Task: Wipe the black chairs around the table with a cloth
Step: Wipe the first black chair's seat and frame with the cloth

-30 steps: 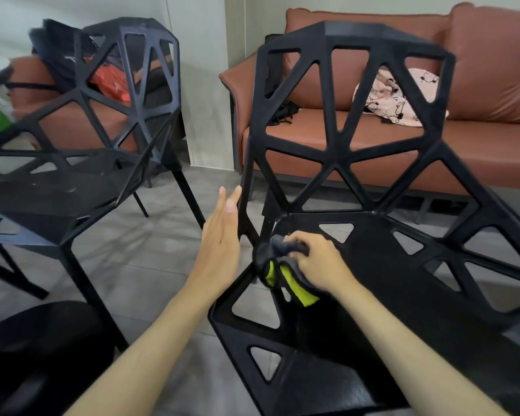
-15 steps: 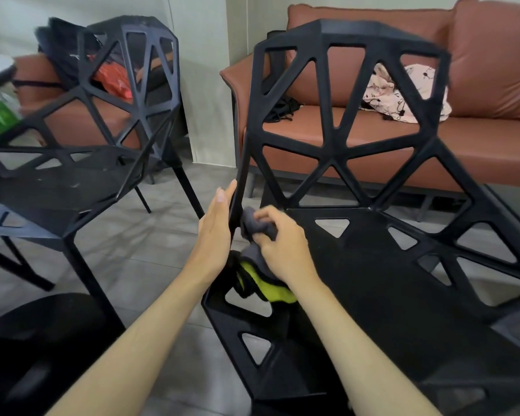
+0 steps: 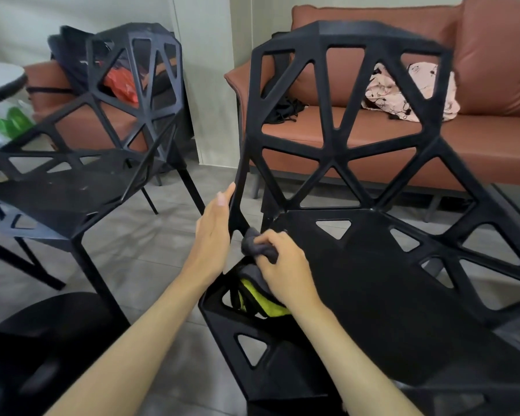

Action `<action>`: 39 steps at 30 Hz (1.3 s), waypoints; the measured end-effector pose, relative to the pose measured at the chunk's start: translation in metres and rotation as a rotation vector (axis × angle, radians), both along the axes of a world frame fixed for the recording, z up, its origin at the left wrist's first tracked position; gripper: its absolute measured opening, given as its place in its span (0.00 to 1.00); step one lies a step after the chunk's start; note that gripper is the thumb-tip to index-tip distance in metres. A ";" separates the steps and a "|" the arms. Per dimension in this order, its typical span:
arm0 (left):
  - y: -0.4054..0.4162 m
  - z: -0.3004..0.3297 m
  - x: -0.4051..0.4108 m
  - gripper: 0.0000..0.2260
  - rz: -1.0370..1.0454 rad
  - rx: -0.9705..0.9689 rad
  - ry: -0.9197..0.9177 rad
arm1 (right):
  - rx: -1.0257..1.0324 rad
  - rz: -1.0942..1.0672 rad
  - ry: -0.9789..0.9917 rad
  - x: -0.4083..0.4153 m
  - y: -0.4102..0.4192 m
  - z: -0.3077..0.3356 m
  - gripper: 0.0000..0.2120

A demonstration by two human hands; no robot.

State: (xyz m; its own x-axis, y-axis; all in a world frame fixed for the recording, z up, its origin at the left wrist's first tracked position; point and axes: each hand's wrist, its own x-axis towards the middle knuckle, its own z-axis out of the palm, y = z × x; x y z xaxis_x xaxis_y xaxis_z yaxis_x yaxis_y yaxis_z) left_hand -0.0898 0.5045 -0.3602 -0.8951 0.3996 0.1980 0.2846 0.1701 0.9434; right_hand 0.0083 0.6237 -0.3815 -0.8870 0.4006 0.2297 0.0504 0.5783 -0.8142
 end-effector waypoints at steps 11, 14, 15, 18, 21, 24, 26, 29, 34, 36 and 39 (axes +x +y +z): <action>0.009 0.012 0.003 0.29 0.055 -0.120 -0.026 | 0.208 0.016 -0.203 0.044 -0.001 0.003 0.13; 0.010 0.011 0.003 0.27 0.049 -0.174 0.042 | 0.247 0.065 -0.288 0.060 -0.002 -0.005 0.31; 0.010 0.011 0.002 0.28 0.052 -0.187 0.055 | 0.264 0.073 -0.294 0.062 -0.002 -0.008 0.33; 0.010 0.017 -0.003 0.29 0.073 -0.200 0.053 | 0.271 0.058 -0.250 0.056 0.000 -0.012 0.27; 0.012 0.027 -0.007 0.27 0.068 -0.178 0.057 | 0.134 0.058 -0.166 0.046 0.002 -0.009 0.13; 0.023 0.044 -0.019 0.24 0.088 -0.151 0.053 | -0.103 0.046 -0.140 0.031 0.021 0.004 0.10; 0.035 0.054 -0.032 0.28 0.125 -0.123 0.009 | -0.159 -0.022 -0.078 0.015 0.037 0.018 0.09; 0.055 0.067 -0.051 0.28 0.102 -0.127 0.002 | -0.231 -0.119 0.042 -0.017 0.057 0.046 0.06; 0.077 0.072 -0.076 0.31 0.027 -0.083 -0.007 | -0.038 -0.182 0.283 -0.088 0.075 0.080 0.11; 0.080 0.069 -0.079 0.33 0.077 -0.120 -0.007 | 0.085 -0.152 0.376 -0.117 0.079 0.088 0.11; 0.079 0.068 -0.075 0.30 0.156 -0.200 -0.007 | 0.364 -0.054 0.384 -0.154 0.083 0.090 0.12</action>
